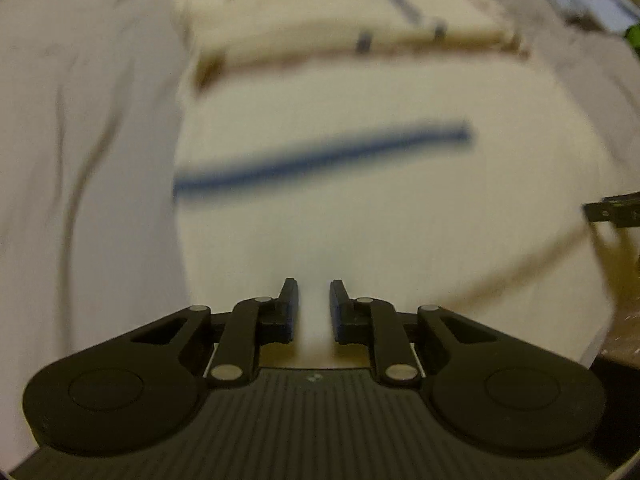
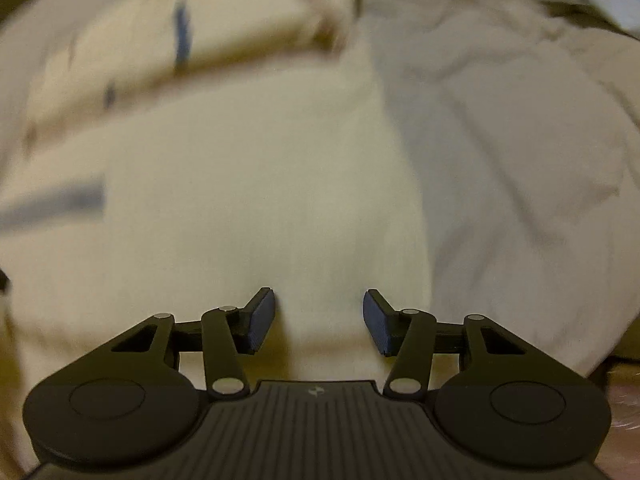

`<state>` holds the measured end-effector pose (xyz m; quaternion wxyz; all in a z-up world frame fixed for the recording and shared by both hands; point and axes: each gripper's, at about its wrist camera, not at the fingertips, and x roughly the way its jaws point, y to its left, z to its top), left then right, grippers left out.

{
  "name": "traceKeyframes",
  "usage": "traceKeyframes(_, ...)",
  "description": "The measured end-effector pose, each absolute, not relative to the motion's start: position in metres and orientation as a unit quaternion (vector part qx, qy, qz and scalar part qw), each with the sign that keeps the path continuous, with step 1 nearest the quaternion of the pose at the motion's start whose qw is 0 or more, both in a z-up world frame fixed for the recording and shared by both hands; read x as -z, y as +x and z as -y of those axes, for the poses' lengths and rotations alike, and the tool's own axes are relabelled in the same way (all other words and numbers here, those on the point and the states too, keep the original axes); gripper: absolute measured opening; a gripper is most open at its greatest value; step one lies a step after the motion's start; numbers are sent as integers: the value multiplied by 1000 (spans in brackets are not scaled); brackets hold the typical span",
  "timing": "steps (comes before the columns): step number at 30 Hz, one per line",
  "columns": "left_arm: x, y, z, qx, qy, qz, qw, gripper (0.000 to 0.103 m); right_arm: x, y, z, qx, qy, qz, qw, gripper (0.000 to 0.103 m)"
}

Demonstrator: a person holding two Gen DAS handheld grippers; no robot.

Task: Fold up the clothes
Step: 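Fold the collar section down over the body with both tools, then open both tools and lift them away from the folded sweater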

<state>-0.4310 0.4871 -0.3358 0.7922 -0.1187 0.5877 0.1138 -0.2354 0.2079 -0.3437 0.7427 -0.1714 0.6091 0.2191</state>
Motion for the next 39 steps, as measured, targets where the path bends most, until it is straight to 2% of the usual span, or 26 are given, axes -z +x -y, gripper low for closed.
traceKeyframes(5,334,-472,-467,-130,-135,-617,765,12,351,-264,-174,-197,-190,-644,714,49)
traceKeyframes(9,312,-475,-457,-141,-167,-582,783,13,325,-269,-179,-234,-182,-612,733,49)
traceKeyframes(12,327,-469,-444,-177,-184,-602,756,14,327,-272,-188,-270,-192,-596,731,58)
traceKeyframes(16,325,-474,-419,-225,-195,-626,721,13,350,-281,-176,-265,-231,-631,692,59)
traceKeyframes(19,303,-478,-394,-239,-188,-630,715,14,330,-285,-156,-288,-217,-630,688,59)
traceKeyframes(23,259,-478,-359,-262,-183,-603,730,14,284,-283,-136,-322,-198,-599,706,69)
traceKeyframes(30,187,-471,-301,-287,-163,-550,767,16,204,-288,-110,-373,-165,-541,736,79)
traceKeyframes(36,144,-473,-266,-294,-156,-529,780,19,178,-299,-85,-388,-151,-543,729,80)
traceKeyframes(39,132,-476,-255,-299,-147,-528,781,21,167,-306,-75,-392,-152,-541,728,85)
